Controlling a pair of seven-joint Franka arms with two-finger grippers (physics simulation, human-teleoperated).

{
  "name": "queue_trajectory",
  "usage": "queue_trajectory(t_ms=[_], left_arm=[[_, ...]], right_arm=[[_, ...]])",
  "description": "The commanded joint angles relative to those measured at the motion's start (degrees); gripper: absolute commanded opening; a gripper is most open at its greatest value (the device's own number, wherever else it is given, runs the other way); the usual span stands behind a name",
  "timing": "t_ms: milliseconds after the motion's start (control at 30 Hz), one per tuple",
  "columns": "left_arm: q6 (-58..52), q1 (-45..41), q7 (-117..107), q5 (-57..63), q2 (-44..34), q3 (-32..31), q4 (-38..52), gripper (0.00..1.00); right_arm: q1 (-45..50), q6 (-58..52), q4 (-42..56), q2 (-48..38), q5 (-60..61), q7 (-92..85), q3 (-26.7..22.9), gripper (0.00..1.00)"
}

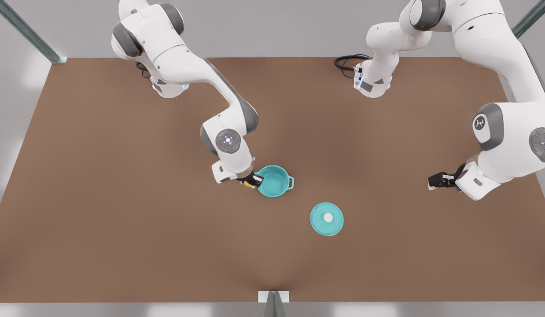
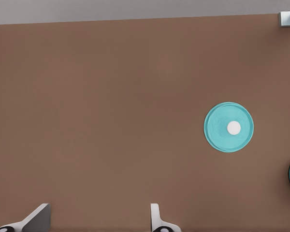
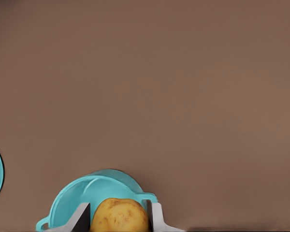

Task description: Open the pot lid and put the potato into the pot

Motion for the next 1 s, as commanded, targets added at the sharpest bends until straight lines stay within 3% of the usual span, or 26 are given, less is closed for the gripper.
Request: queue_trajectory(t_ms=[0,200,500,533,567,700,733,767,867,900,967], left_arm=[[0.0,-0.1,0.2,0.0,-0.1,0.0,0.0,1.00],[2.0,-0.2,0.1,0.0,0.4,-0.1,0.3,1.00],[2.4,-0.2,0.5,-0.1,0.5,-0.1,0.6,1.00],[2.4,-0.2,0.5,-0.1,0.5,-0.1,0.6,1.00],[2.4,-0.2,0.4,-0.1,0.5,-0.1,0.6,1.00],[2.4,-0.2,0.3,-0.1,0.5,-0.1,0.6,1.00],[2.4,-0.2,0.3,-0.1,0.5,-0.1,0.6,1.00],[2.4,-0.2,0.3,-0.1,0.5,-0.1,0.6,1.00],[2.4,-0.3,0.2,-0.1,0.5,-0.1,0.6,1.00],[2.4,-0.3,0.2,-0.1,0.5,-0.1,0.6,1.00],[2.3,-0.3,0.2,-0.1,0.5,-0.1,0.6,1.00]], right_arm=[[1.2,-2.5,0.4,1.3,-0.1,18.2,0.0,0.52],[5.7,-2.2,1.0,4.5,-0.1,21.7,-0.2,0.52],[5.7,-2.2,9.8,10.5,-0.2,23.7,-0.3,0.52],[5.7,-2.3,9.8,10.4,-0.2,23.7,-0.3,0.56],[5.7,-2.4,9.8,10.5,-0.4,23.2,-0.2,1.00],[5.7,-2.9,9.7,10.1,-0.5,22.9,-0.6,1.00],[5.3,-4.9,9.7,7.3,-0.6,20.9,-3.2,1.00],[3.0,-13.1,9.7,1.6,-0.4,10.6,-7.2,1.00],[-19.4,-27.5,8.9,-8.1,-1.1,-29.5,-7.7,1.00],[-25.7,-27.9,6.8,-9.8,-1.2,-41.7,-7.7,1.00],[-29.4,-20.9,-8.7,-19.0,-1.7,-50.5,-7.8,1.00]])
